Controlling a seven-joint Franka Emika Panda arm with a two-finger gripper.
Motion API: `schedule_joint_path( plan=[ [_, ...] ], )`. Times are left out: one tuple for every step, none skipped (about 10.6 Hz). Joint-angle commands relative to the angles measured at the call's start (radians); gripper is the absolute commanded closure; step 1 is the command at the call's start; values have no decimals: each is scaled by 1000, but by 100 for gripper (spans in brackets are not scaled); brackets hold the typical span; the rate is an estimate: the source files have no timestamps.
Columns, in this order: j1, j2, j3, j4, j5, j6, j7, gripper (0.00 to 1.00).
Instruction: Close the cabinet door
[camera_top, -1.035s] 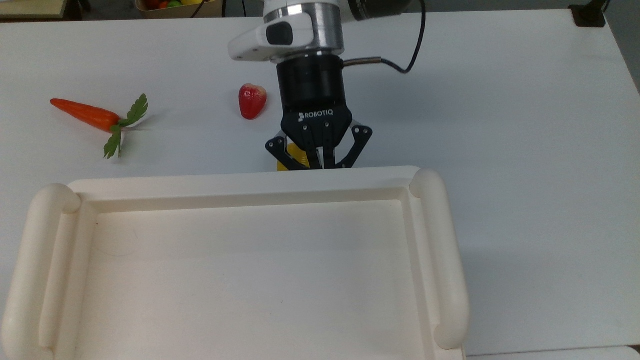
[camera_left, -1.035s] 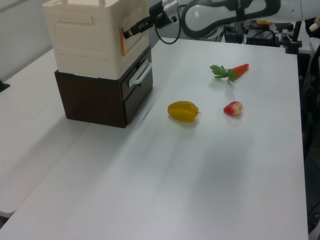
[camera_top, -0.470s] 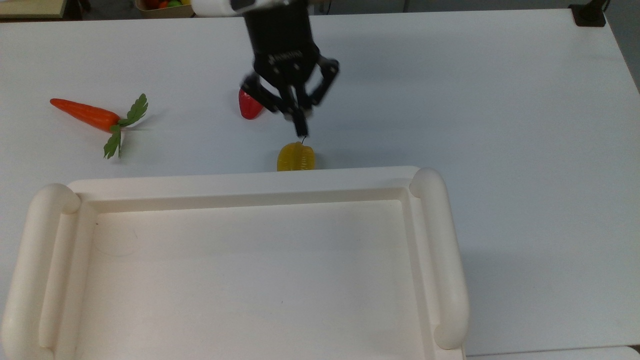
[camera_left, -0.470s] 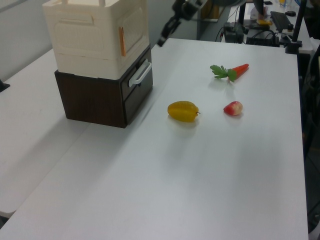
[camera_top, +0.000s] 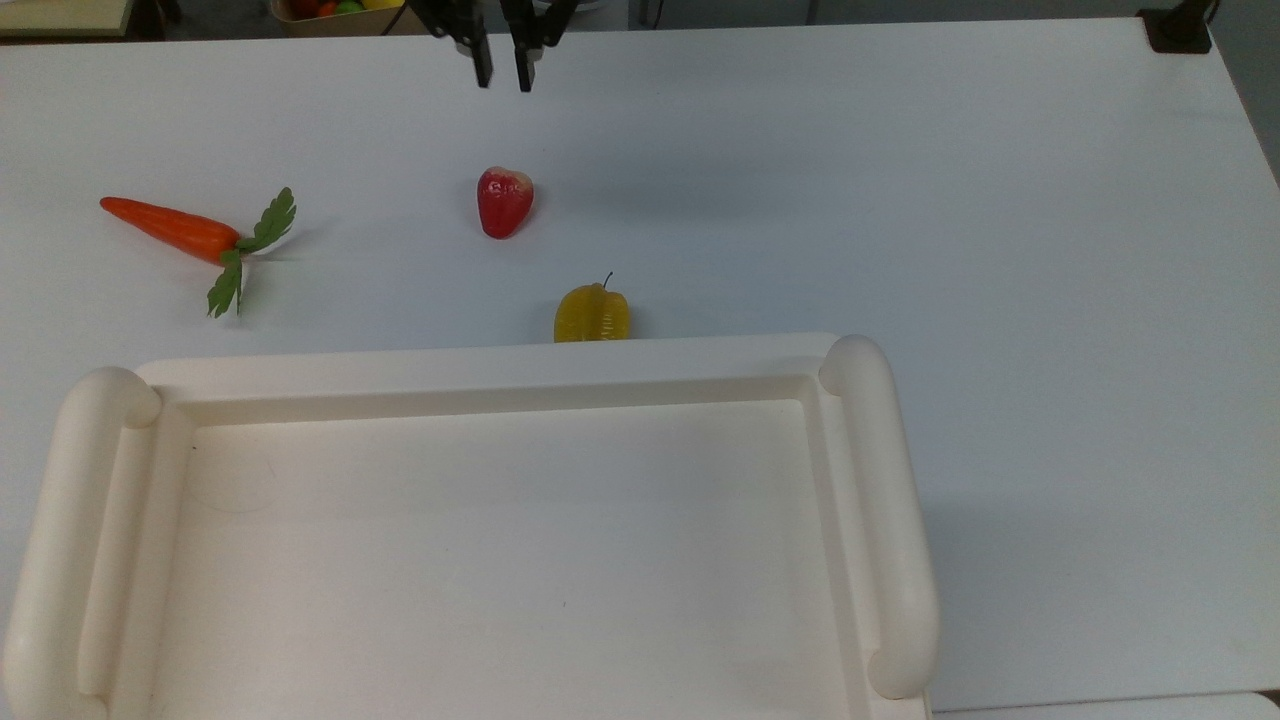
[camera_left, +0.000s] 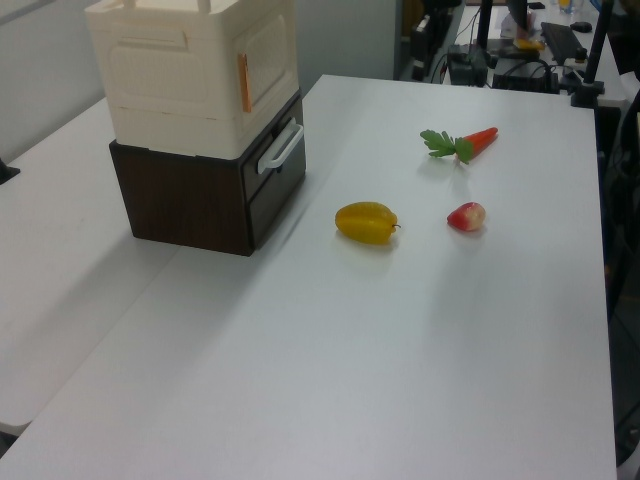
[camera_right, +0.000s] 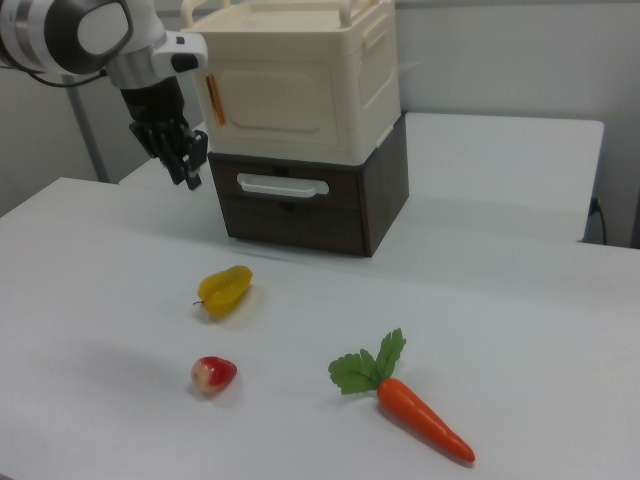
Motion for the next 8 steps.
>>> schedule_joint_path(
  plan=[
    [-47,-24,19,-40,-26,-66,18,0],
    [-58,-22,19,-41,-27,-92,-5,0],
    [-67,-17,18,-41,-26,-104,-45,0],
    [-69,-16,12,-41,-26,-104,-106,0],
    [-70,-17,8,-41,-23,-106,-117,0],
    [-70,-13,7,-40,-23,-104,-116,0],
    [-69,-13,7,-40,-24,-104,-111,0],
    [-70,-11,8,-40,-23,-103,-96,0]
  ],
)
